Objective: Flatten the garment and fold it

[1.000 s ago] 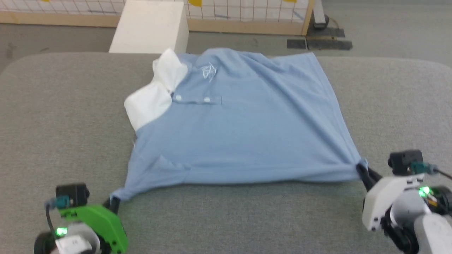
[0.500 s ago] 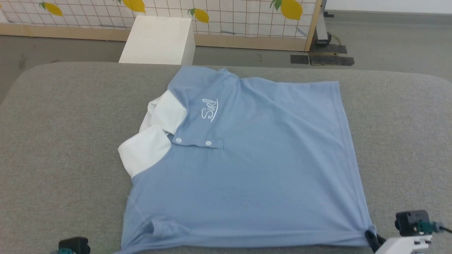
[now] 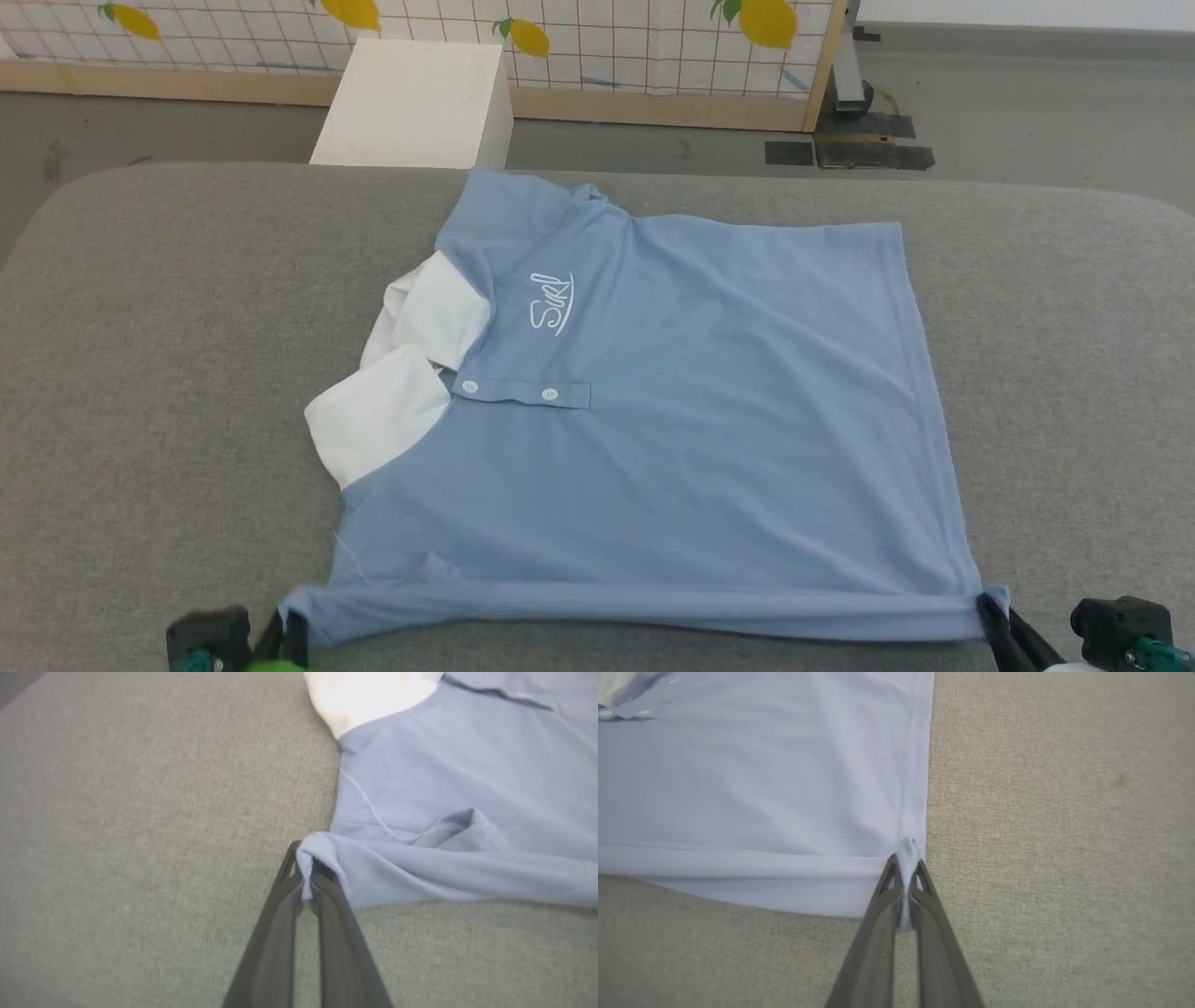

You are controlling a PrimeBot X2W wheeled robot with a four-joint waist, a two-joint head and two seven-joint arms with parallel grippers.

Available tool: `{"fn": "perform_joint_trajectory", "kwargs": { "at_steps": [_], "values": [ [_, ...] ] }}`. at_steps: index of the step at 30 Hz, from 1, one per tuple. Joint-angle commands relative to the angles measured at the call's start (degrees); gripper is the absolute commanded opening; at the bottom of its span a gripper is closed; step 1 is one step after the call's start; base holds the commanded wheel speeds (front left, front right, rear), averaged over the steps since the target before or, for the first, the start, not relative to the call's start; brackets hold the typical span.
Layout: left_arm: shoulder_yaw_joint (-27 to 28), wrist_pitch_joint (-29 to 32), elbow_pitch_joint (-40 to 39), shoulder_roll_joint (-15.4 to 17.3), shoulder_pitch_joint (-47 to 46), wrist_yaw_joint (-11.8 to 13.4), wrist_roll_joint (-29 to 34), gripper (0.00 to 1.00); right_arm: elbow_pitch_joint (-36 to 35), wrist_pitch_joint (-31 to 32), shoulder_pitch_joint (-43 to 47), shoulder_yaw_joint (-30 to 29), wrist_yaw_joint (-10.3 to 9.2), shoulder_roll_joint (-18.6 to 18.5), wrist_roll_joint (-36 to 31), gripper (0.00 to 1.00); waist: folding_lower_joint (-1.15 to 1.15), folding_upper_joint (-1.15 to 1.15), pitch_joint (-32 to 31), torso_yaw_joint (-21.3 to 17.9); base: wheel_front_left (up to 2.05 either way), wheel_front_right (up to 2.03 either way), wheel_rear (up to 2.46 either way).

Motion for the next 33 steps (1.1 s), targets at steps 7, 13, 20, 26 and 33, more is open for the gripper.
{"fn": "perform_joint_trajectory", "kwargs": {
  "at_steps": [7,13,20,26,33],
  "values": [
    [-0.94,-6.19,2.14,0.85,-9.13,-2.33,4.2,0.0,6.55,-8.4,-6.37,3.51,-0.11,-4.53,1.37,0.0,0.01,0.0,0.26,-0.39,0.0,0.0,0.0],
    [-2.4,-5.15,4.89,2.18,-18.07,-5.73,5.54,0.0,9.01,-7.53,-13.25,5.96,-0.11,-7.08,1.36,0.0,0.01,0.0,1.92,-0.86,0.0,0.0,0.0],
    [-4.02,-1.1,9.81,3.46,-29.09,-10.0,5.95,0.0,6.73,-0.09,-20.96,8.24,-0.11,-8.04,0.56,0.0,0.01,0.0,6.84,-1.94,0.0,0.0,0.0],
    [-5.13,6.56,15.35,3.47,-34.67,-12.86,3.57,0.0,7.16,8.35,-26.64,9.13,-0.11,-8.14,2.21,0.0,0.01,0.0,11.1,-2.77,0.0,0.0,0.0],
    [-5.35,17.12,20.04,2.71,-35.68,-15.47,-2.33,0.0,7.83,20.05,-30.01,8.53,-0.11,-7.35,3.91,0.0,0.01,0.0,13.43,-3.12,0.0,0.0,0.0]
  ]
}}
